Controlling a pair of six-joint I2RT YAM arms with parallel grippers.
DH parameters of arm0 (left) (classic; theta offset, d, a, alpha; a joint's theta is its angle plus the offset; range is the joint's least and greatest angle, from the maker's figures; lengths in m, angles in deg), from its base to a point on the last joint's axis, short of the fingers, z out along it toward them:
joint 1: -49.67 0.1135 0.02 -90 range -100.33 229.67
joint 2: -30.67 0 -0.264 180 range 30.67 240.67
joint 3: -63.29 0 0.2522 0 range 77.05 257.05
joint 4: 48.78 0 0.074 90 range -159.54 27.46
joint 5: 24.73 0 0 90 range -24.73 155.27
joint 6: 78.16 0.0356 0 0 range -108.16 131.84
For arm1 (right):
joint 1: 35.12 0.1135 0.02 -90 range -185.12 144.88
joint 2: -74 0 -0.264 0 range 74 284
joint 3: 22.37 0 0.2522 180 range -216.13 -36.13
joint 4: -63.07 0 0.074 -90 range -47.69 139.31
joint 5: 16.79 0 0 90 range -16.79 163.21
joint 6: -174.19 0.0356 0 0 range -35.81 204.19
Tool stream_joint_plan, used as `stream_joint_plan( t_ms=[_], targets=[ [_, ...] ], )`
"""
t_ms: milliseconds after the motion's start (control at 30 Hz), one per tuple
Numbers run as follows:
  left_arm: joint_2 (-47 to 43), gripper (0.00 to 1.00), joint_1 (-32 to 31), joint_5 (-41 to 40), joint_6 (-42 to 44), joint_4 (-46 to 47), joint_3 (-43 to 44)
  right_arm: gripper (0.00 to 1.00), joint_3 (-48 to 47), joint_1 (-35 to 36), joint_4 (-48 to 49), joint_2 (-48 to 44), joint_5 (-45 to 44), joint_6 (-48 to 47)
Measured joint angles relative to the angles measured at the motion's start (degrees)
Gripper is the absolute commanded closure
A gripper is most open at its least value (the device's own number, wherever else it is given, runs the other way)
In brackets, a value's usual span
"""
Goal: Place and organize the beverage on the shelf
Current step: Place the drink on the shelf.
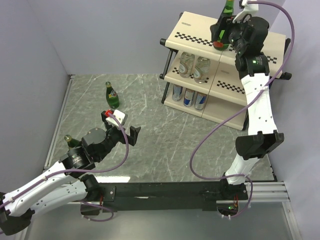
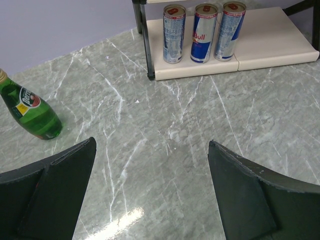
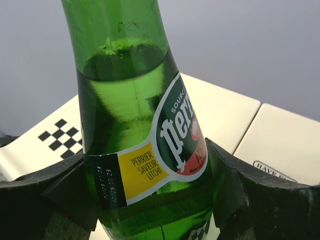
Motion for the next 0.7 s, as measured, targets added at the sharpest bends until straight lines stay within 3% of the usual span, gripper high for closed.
stream_joint_plan(
  t_ms=[467,700],
  targets=[
    [0.0,0.0,0.0,0.3,0.0,0.0,0.0,0.53,4.8,0.0,3.3,-2.6,0.6,-1.1],
    [0.0,0.01,0.0,0.3,0.0,0.0,0.0,0.38,6.7,0.0,3.7,-4.3,0.4,-1.1]
  ],
)
